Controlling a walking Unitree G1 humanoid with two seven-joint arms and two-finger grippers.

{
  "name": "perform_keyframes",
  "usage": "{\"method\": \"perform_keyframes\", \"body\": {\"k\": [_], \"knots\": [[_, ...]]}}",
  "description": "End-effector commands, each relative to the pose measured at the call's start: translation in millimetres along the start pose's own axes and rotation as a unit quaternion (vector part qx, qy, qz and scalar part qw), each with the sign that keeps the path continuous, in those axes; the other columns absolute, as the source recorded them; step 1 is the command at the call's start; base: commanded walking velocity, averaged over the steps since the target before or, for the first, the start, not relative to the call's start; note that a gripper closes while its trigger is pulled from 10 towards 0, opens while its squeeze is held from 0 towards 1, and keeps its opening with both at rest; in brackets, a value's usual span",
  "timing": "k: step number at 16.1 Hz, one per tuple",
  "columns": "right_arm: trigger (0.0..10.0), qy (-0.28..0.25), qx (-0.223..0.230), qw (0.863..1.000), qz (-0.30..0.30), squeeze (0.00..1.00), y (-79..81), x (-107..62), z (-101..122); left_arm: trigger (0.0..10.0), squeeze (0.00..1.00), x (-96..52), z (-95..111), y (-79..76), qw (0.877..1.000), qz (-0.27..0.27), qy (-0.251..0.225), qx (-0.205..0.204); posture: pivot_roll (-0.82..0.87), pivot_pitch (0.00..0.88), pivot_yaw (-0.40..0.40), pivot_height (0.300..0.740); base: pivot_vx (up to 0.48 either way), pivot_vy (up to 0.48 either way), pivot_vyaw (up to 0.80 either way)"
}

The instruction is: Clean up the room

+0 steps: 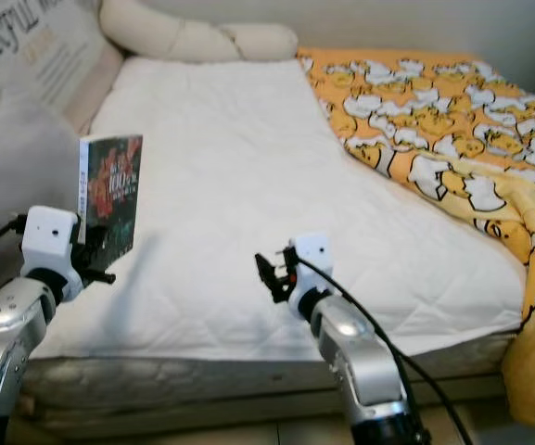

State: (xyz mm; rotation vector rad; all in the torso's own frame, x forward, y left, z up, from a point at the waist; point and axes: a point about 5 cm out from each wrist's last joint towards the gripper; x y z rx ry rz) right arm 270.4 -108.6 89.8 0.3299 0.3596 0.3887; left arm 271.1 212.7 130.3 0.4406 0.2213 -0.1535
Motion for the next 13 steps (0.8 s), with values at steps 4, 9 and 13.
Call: {"method": "perform_keyframes", "body": {"k": [4, 9, 13], "knots": [[10.0, -0.010, -0.012, 1.000, -0.007, 0.00, -6.8, -4.5, 5.7, 10.0, 0.00, 0.3, 11.0, -7.9, 1.000, -0.017, -0.026, 0.006, -0.08, 0.000, -0.025, 0.740, 0.345, 0.000, 0.00], [10.0, -0.008, -0.018, 1.000, -0.005, 0.00, -7.0, -6.1, 4.3, 10.0, 0.00, -0.7, 10.1, -9.7, 0.999, -0.020, -0.025, 0.008, -0.08, 0.000, -0.027, 0.740, 0.343, 0.000, 0.00], [10.0, -0.009, -0.017, 1.000, -0.010, 0.00, -8.2, -7.3, 3.7, 10.0, 0.00, -1.9, 10.2, -10.2, 0.999, -0.023, -0.027, 0.011, -0.08, 0.000, -0.032, 0.740, 0.250, 0.000, 0.00]]}}
Point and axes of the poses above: a point about 5 cm out from each wrist's last joint towards the gripper, its own x axis pointing out of the wrist towards the gripper, its own z axis along the axis of the wrist's last joint, y = z × x, and after that the axes turned 15 degrees about x, right-handed
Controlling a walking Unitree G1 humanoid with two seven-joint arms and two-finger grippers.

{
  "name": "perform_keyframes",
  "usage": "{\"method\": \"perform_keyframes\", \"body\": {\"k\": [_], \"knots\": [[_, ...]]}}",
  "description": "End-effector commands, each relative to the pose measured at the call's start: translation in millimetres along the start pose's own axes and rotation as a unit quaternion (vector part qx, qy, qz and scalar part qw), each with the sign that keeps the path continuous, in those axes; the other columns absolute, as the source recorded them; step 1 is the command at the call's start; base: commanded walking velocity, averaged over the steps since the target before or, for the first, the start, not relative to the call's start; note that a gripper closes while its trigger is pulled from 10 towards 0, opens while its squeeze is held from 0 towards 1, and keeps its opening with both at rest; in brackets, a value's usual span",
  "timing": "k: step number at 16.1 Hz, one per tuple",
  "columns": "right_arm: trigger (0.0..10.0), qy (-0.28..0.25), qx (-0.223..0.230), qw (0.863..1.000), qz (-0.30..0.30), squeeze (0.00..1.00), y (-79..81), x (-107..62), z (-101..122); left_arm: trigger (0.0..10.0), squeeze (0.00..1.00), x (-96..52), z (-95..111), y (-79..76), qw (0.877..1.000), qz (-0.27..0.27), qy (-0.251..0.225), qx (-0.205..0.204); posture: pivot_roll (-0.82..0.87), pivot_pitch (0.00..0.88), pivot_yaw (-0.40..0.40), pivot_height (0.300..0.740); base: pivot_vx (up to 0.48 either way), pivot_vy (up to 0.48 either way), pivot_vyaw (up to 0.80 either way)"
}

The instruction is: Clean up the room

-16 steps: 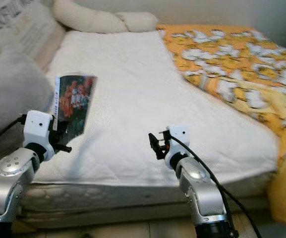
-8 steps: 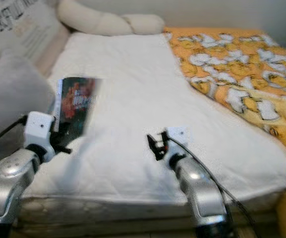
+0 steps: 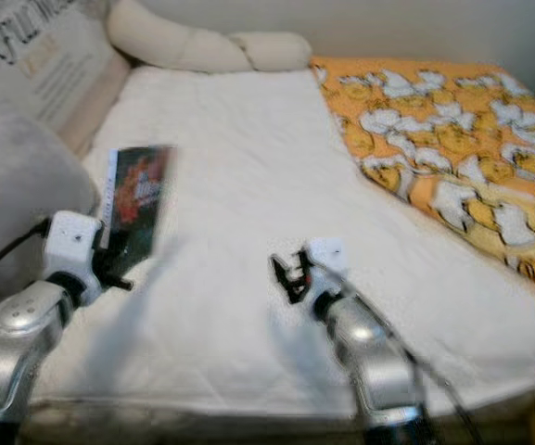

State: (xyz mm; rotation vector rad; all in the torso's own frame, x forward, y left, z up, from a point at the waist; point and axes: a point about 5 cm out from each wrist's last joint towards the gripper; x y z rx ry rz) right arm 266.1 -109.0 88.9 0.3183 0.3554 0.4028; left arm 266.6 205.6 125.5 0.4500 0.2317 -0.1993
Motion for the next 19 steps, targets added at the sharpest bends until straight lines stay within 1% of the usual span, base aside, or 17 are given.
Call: {"method": "perform_keyframes", "body": {"k": [1, 2, 3, 4, 5, 6, 7, 9, 10, 11, 12, 13, 14, 15, 16, 17, 19], "knots": [[10.0, -0.009, -0.010, 1.000, -0.017, 0.00, -9.3, -3.9, 6.2, 10.0, 0.00, 0.1, 11.3, -1.8, 1.000, -0.011, -0.022, 0.001, -0.08, 0.000, -0.034, 0.740, 0.000, 0.000, 0.00], [10.0, -0.007, -0.015, 1.000, -0.018, 0.00, -10.4, -4.9, 6.6, 10.0, 0.00, -1.0, 10.3, -3.1, 1.000, -0.021, -0.015, -0.009, -0.08, 0.000, -0.033, 0.740, 0.000, 0.000, 0.00], [10.0, -0.007, -0.015, 1.000, -0.021, 0.00, -13.2, -6.6, 7.3, 10.0, 0.00, -1.4, 10.5, -4.1, 0.999, -0.024, -0.016, -0.042, -0.08, 0.000, -0.036, 0.740, 0.000, 0.000, 0.00], [10.0, -0.004, -0.019, 1.000, -0.023, 0.00, -17.1, -9.4, 8.3, 10.0, 0.00, -1.6, 12.2, -7.2, 0.997, -0.040, -0.020, -0.056, -0.08, 0.000, -0.042, 0.740, 0.000, 0.000, 0.00], [10.0, -0.003, -0.023, 1.000, -0.021, 0.00, -17.6, -10.0, 8.6, 10.0, 0.00, -1.8, 12.1, -7.3, 0.997, -0.040, -0.020, -0.056, -0.08, 0.000, -0.042, 0.740, 0.000, 0.000, 0.00], [10.0, 0.002, -0.037, 0.999, -0.012, 0.00, -20.0, -13.3, 9.7, 10.0, 0.00, 3.9, 10.5, -9.5, 0.998, -0.054, -0.012, -0.034, -0.08, 0.000, -0.048, 0.740, 0.000, 0.000, 0.00], [10.0, 0.009, -0.046, 0.999, -0.001, 0.00, -21.4, -15.7, 10.5, 10.0, 0.00, 9.5, 10.4, -11.3, 0.997, -0.067, -0.010, -0.035, -0.08, 0.000, -0.049, 0.740, 0.000, 0.000, 0.00], [10.0, 0.016, -0.052, 0.998, 0.015, 0.00, -22.1, -18.0, 12.0, 10.0, 0.00, 14.9, 12.7, -15.1, 0.994, -0.100, -0.016, -0.040, -0.08, 0.000, -0.050, 0.740, 0.000, 0.000, 0.00], [10.0, 0.024, -0.053, 0.998, 0.035, 0.00, -22.3, -19.9, 14.7, 10.0, 0.00, 22.9, 15.5, -17.0, 0.990, -0.126, -0.018, -0.064, -0.09, 0.000, -0.046, 0.740, 0.000, 0.000, 0.00], [10.0, 0.038, -0.052, 0.995, 0.072, 0.00, -20.1, -22.8, 17.1, 10.0, 0.00, 32.7, 18.5, -17.5, 0.982, -0.152, -0.014, -0.108, -0.10, 0.000, -0.034, 0.740, 0.000, 0.000, 0.00], [10.0, 0.065, -0.061, 0.988, 0.125, 0.00, -15.8, -29.1, 17.6, 10.0, 0.00, 43.0, 16.9, -18.4, 0.970, -0.191, 0.016, -0.150, -0.11, 0.000, -0.027, 0.740, 0.000, 0.000, 0.00], [10.0, 0.078, -0.066, 0.984, 0.146, 0.00, -14.5, -32.2, 17.9, 10.0, 0.00, 47.0, 17.3, -18.4, 0.966, -0.205, 0.021, -0.159, -0.12, 0.000, -0.019, 0.740, 0.000, 0.000, 0.00], [10.0, 0.102, -0.071, 0.976, 0.180, 0.00, -13.7, -38.1, 20.0, 10.0, 0.00, 55.5, 17.0, -17.4, 0.951, -0.242, 0.032, -0.193, -0.13, 0.000, -0.011, 0.740, 0.000, 0.000, 0.00], [10.0, 0.115, -0.072, 0.971, 0.197, 0.00, -13.8, -41.9, 22.8, 10.0, 0.00, 61.0, 15.8, -15.5, 0.942, -0.260, 0.045, -0.208, -0.15, 0.000, -0.005, 0.740, 0.000, 0.000, 0.00], [10.0, 0.138, -0.074, 0.963, 0.219, 0.00, -13.4, -47.1, 24.7, 10.0, 0.00, 65.6, 11.8, -15.8, 0.914, -0.298, 0.075, -0.265, -0.17, 0.000, 0.002, 0.740, 0.000, 0.000, 0.00], [10.0, 0.160, -0.074, 0.955, 0.238, 0.00, -12.3, -52.4, 24.6, 10.0, 0.00, 69.2, 6.0, -15.7, 0.902, -0.312, 0.102, -0.281, -0.18, 0.000, 0.004, 0.740, 0.000, 0.000, 0.00], [10.0, 0.192, -0.069, 0.944, 0.259, 0.00, -10.9, -61.2, 23.7, 10.0, 0.00, 74.3, -3.7, -16.3, 0.888, -0.322, 0.137, -0.298, -0.20, 0.029, 0.004, 0.740, 0.000, 0.000, 0.00]]}}
Point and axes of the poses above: a point about 5 cm out from each wrist's last joint towards the gripper, its own x axis pointing out of the wrist towards the gripper, its own z axis along the axis of the wrist's last joint, y = z × x, and after that the axes turned 15 degrees about x, right-handed
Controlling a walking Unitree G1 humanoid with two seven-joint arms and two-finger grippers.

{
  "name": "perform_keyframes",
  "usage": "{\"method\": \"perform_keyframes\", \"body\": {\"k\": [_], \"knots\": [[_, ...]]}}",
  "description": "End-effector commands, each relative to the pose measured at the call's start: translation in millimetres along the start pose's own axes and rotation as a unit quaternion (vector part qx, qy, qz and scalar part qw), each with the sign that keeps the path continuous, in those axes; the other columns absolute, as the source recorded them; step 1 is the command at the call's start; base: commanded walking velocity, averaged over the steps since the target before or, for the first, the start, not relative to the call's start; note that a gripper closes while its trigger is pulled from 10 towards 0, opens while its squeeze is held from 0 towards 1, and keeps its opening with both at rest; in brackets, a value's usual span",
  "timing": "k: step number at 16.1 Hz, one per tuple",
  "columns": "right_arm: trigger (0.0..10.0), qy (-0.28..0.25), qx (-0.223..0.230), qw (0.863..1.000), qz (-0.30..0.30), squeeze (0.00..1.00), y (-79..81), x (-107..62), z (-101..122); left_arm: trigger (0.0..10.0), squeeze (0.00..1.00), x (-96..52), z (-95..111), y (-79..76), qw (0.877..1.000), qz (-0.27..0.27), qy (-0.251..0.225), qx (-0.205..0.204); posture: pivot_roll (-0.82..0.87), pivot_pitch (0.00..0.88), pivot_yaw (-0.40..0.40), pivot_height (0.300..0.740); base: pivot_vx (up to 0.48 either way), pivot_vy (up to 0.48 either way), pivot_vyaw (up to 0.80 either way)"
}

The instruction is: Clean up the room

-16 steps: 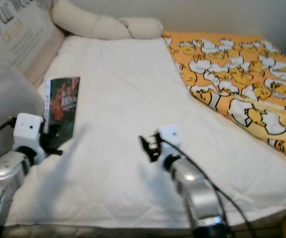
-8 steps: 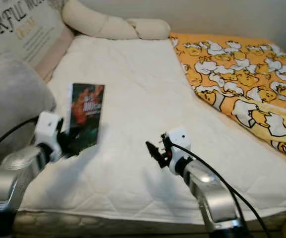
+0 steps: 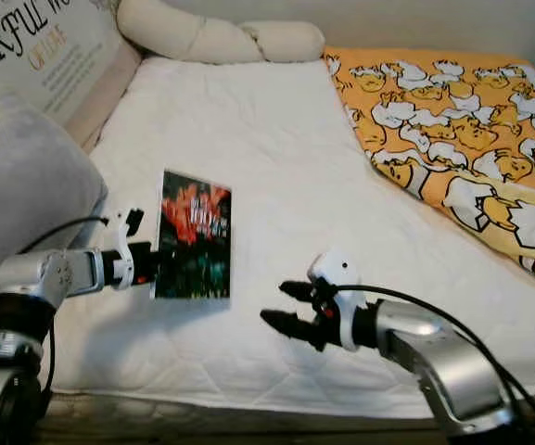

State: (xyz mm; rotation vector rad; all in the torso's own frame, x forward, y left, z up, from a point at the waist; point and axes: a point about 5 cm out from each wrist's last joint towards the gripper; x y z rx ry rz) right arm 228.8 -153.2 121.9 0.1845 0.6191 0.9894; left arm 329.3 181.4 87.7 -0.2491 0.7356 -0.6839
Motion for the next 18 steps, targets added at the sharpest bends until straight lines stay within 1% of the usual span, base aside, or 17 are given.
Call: {"method": "perform_keyframes", "body": {"k": [1, 2, 4, 5, 7, 8, 9, 10, 11, 13, 16, 18], "knots": [[10.0, 0.016, 0.006, 1.000, 0.021, 0.00, 6.9, -1.5, -2.2, 10.0, 0.00, -0.4, 4.3, 2.4, 1.000, -0.002, 0.003, 0.007, -0.22, 0.038, 0.003, 0.740, 0.000, 0.000, 0.00], [10.0, 0.028, 0.015, 0.999, 0.031, 0.00, 11.0, -4.7, -3.2, 10.0, 0.00, 3.1, -1.7, 6.8, 1.000, 0.010, 0.027, 0.010, -0.23, 0.061, 0.002, 0.740, 0.000, 0.000, 0.00], [10.0, 0.044, 0.026, 0.998, 0.040, 0.00, 15.7, -7.8, -5.4, 10.0, 0.00, 5.2, -8.5, 9.9, 0.998, 0.017, 0.055, 0.021, -0.25, 0.075, 0.002, 0.740, 0.000, 0.000, 0.00], [10.0, 0.059, 0.024, 0.997, 0.045, 0.00, 18.6, -9.6, -8.4, 10.0, 0.00, 6.1, -12.1, 12.1, 0.997, 0.030, 0.067, 0.028, -0.26, 0.084, 0.003, 0.740, 0.000, 0.000, 0.00], [10.0, 0.075, 0.018, 0.996, 0.043, 0.00, 20.6, -11.5, -11.5, 10.0, 0.00, 7.1, -13.7, 14.6, 0.996, 0.042, 0.073, 0.031, -0.27, 0.094, 0.006, 0.740, 0.000, 0.000, 0.00], [10.0, 0.077, 0.016, 0.997, 0.026, 0.00, 20.5, -12.5, -12.1, 10.0, 0.03, 7.3, -15.8, 18.1, 0.994, 0.059, 0.082, 0.040, -0.29, 0.106, 0.014, 0.740, 0.000, 0.000, 0.00], [10.0, 0.077, 0.017, 0.997, 0.021, 0.00, 20.4, -12.8, -11.9, 10.0, 0.15, 7.2, -16.5, 19.3, 0.993, 0.066, 0.086, 0.045, -0.29, 0.107, 0.015, 0.740, 0.000, 0.000, 0.00], [10.0, 0.077, 0.018, 0.997, 0.016, 0.00, 21.0, -13.9, -12.0, 10.0, 0.77, 6.8, -17.5, 21.9, 0.991, 0.083, 0.090, 0.053, -0.29, 0.112, 0.018, 0.740, 0.000, 0.000, 0.00], [10.0, 0.074, 0.019, 0.997, 0.013, 0.00, 22.5, -14.0, -11.8, 10.0, 1.00, 4.2, -17.6, 26.8, 0.989, 0.109, 0.083, 0.051, -0.29, 0.115, 0.018, 0.740, 0.000, 0.000, 0.00], [10.0, 0.072, 0.020, 0.997, 0.013, 0.00, 23.9, -13.2, -11.7, 10.0, 1.00, 0.4, -17.4, 31.6, 0.987, 0.129, 0.078, 0.051, -0.29, 0.115, 0.017, 0.740, 0.000, 0.000, 0.00], [10.0, 0.071, 0.019, 0.997, 0.010, 0.00, 22.9, -10.4, -10.4, 10.0, 1.00, -7.7, -16.0, 40.1, 0.981, 0.159, 0.082, 0.071, -0.29, 0.112, 0.014, 0.740, 0.000, 0.000, 0.00], [10.0, 0.070, 0.016, 0.997, 0.008, 0.00, 21.4, -9.4, -9.0, 10.0, 1.00, -14.4, -15.5, 46.4, 0.975, 0.179, 0.092, 0.093, -0.28, 0.105, 0.017, 0.740, 0.000, 0.000, 0.00]]}}
Point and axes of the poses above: a point about 5 cm out from each wrist's last joint towards the gripper, its own x axis pointing out of the wrist towards the gripper, its own z axis along the axis of the wrist's last joint, y = z × x, and after that the axes turned 15 degrees about x, right-handed
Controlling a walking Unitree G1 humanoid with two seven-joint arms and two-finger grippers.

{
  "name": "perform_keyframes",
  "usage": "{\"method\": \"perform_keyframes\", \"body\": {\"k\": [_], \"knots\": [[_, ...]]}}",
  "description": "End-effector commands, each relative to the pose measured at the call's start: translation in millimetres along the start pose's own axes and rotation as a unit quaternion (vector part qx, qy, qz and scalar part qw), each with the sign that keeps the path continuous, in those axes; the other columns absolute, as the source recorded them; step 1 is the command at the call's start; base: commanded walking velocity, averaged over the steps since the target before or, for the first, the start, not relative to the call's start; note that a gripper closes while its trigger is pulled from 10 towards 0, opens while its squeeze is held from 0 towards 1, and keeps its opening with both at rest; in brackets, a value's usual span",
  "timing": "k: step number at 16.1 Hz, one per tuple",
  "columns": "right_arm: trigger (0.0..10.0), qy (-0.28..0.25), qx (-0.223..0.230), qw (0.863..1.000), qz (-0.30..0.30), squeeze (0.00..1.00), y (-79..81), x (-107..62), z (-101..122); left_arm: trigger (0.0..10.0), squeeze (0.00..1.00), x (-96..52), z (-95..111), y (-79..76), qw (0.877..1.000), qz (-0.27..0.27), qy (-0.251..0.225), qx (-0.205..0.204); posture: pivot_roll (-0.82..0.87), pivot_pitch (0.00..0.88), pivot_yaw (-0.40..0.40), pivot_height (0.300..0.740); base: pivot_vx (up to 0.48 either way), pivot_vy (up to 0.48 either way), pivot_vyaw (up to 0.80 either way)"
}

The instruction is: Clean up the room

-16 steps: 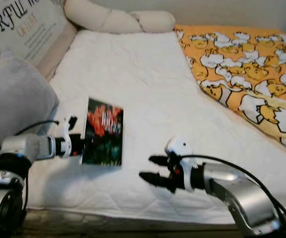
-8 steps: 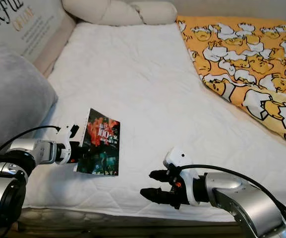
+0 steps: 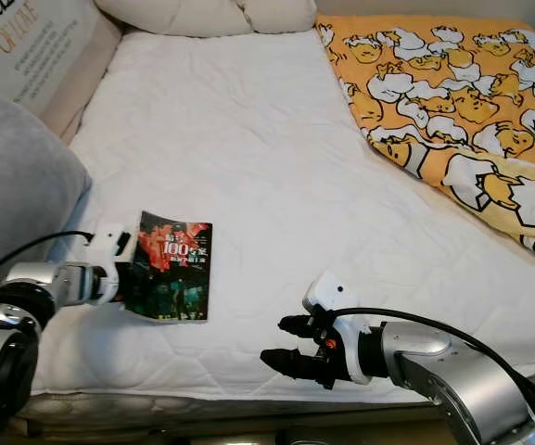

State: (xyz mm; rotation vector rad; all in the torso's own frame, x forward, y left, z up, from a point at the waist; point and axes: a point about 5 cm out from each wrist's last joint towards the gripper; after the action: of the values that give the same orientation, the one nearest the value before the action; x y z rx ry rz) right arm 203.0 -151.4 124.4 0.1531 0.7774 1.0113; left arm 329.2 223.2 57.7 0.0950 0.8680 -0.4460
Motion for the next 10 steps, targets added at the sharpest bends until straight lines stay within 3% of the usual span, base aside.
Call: {"method": "perform_keyframes", "body": {"k": [1, 3, 6, 9, 10], "knots": [[10.0, -0.007, -0.008, 1.000, -0.005, 0.00, -0.8, -0.2, 4.4, 10.0, 1.00, -6.8, 4.2, 10.8, 0.999, 0.033, 0.006, 0.033, -0.28, 0.099, 0.019, 0.740, 0.000, 0.000, 0.00], [10.0, -0.013, -0.010, 1.000, -0.013, 0.00, -3.3, -0.9, 6.3, 10.0, 1.00, -14.1, 4.6, 21.9, 0.996, 0.058, 0.010, 0.071, -0.28, 0.080, 0.028, 0.740, 0.000, 0.000, 0.00], [10.0, -0.028, -0.007, 0.999, -0.025, 0.00, -5.8, -1.3, 6.9, 10.0, 1.00, -23.7, 10.5, 32.7, 0.994, 0.077, -0.002, 0.083, -0.27, 0.039, 0.028, 0.740, 0.000, 0.000, 0.00], [10.0, -0.060, 0.012, 0.997, -0.040, 0.00, -6.7, 1.3, 4.7, 10.0, 1.00, -25.7, 22.8, 30.0, 0.995, 0.047, -0.054, 0.071, -0.22, 0.000, 0.031, 0.740, 0.000, 0.000, 0.00], [10.0, -0.079, 0.023, 0.994, -0.067, 0.00, -10.3, 3.3, 1.1, 10.0, 1.00, -23.5, 28.7, 25.2, 0.993, 0.033, -0.092, 0.059, -0.20, 0.000, 0.036, 0.740, 0.000, 0.000, 0.00]]}}
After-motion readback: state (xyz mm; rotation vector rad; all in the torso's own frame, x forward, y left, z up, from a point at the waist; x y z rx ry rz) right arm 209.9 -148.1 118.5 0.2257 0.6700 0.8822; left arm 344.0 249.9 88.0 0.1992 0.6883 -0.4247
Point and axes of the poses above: a point about 5 cm out from each wrist's last joint towards the gripper, its own x axis pointing out of the wrist towards the gripper, its own z axis along the axis of the wrist's last joint, y = z × x, and after that the axes turned 15 degrees about x, right-handed
